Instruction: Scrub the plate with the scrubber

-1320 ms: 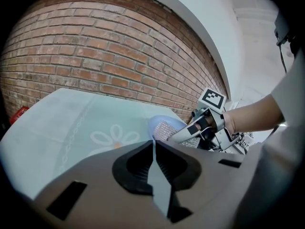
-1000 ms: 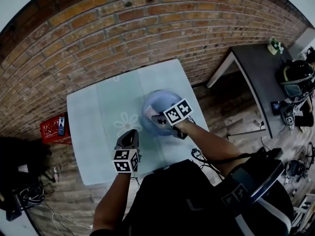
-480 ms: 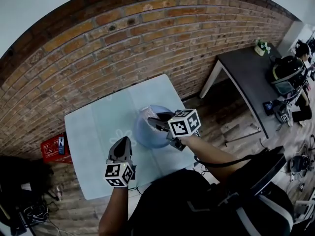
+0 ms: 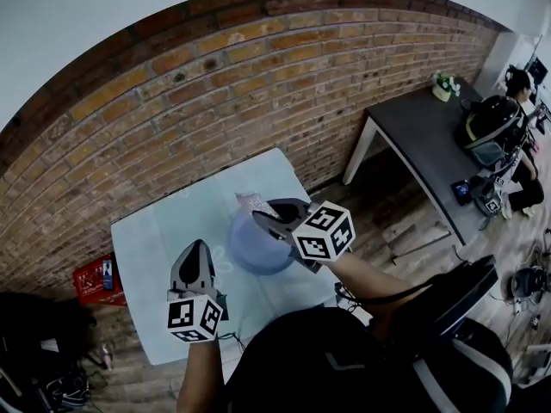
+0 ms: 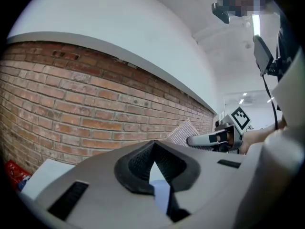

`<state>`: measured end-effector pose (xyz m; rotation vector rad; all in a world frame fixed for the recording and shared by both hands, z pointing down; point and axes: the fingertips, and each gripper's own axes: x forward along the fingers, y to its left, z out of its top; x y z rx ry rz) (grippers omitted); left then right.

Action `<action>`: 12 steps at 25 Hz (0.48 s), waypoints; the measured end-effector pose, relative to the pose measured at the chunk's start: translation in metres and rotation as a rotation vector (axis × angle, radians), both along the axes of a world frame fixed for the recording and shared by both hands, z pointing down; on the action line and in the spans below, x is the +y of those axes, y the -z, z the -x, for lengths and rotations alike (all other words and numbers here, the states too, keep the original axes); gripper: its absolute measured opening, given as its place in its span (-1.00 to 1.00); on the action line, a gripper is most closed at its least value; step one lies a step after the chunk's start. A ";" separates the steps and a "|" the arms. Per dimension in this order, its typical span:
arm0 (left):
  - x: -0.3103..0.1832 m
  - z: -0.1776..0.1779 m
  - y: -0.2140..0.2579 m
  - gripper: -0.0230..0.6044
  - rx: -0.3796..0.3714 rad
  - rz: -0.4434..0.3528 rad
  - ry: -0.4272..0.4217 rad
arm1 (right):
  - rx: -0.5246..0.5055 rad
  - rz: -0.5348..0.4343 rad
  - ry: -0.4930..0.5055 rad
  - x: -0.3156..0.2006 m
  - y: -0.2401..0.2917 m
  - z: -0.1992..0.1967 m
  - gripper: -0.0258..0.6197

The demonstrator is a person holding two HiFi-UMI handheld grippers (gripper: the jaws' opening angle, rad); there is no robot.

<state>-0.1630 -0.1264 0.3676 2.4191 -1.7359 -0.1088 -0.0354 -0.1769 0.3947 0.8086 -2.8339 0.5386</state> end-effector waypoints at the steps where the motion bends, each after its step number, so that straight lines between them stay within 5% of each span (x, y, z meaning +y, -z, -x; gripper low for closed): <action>1: 0.000 0.000 0.004 -0.90 -0.005 -0.003 0.010 | 0.008 -0.017 -0.007 0.000 0.001 -0.002 -0.70; 12: 0.002 -0.004 0.033 -0.90 -0.016 -0.029 0.056 | 0.044 -0.148 -0.064 0.000 0.029 -0.025 -0.71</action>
